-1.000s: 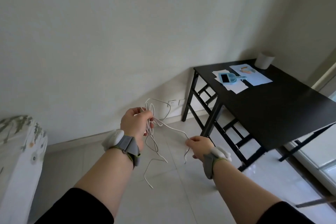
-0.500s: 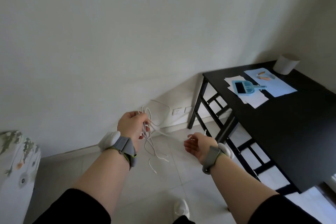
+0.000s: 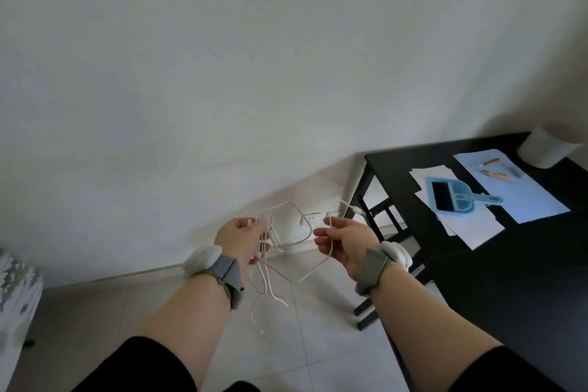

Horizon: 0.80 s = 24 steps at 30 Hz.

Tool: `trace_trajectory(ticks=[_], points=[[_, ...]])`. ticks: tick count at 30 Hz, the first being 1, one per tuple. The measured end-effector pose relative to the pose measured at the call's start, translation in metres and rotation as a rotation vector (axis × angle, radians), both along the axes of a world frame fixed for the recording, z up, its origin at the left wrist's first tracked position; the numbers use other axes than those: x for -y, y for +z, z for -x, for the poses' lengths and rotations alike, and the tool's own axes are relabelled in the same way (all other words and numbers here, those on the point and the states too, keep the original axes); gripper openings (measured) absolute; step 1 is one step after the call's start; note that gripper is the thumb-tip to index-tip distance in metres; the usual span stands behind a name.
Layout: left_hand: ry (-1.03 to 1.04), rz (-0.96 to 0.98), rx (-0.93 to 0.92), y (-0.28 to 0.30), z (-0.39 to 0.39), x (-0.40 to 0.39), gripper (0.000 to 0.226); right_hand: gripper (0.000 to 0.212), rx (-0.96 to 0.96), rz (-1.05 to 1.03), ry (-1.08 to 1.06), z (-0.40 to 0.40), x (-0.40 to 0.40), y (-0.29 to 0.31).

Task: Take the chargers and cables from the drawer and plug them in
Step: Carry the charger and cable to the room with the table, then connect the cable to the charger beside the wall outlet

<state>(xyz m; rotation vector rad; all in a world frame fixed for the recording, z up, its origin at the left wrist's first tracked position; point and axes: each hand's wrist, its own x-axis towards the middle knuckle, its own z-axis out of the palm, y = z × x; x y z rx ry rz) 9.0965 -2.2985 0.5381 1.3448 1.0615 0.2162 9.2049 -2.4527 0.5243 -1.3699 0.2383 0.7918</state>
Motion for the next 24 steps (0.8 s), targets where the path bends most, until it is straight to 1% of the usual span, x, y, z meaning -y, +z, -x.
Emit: trace_trajectory(ticks=[4, 7, 10, 13, 16, 18, 20, 24], points=[[-0.012, 0.030, -0.019, -0.012, -0.034, -0.020, 0.015, 0.029, 0.057, 0.080, 0.021, -0.030, -0.025, 0.002], [-0.061, 0.054, -0.044, -0.021, -0.061, -0.040, 0.013, 0.013, 0.126, 0.137, 0.055, -0.050, -0.045, 0.002], [-0.122, 0.104, -0.084, -0.027, -0.084, -0.058, 0.008, 0.015, 0.197, 0.162, 0.079, -0.065, -0.060, 0.006], [-0.210, 0.135, -0.120, -0.035, -0.114, -0.086, 0.010, 0.018, 0.273, 0.204, 0.087, -0.085, -0.086, 0.010], [-0.268, 0.106, -0.155, -0.046, -0.136, -0.107, 0.011, 0.019, 0.326, 0.274, 0.101, -0.102, -0.108, 0.011], [-0.272, 0.095, -0.170, -0.053, -0.145, -0.115, 0.010, 0.020, 0.358, 0.305, 0.100, -0.110, -0.115, 0.012], [-0.273, 0.097, -0.179, -0.059, -0.152, -0.119, 0.009, 0.020, 0.367, 0.306, 0.100, -0.117, -0.119, 0.011], [-0.257, 0.095, -0.213, -0.069, -0.162, -0.125, 0.011, 0.022, 0.298, 0.190, 0.092, -0.126, -0.129, 0.010]])
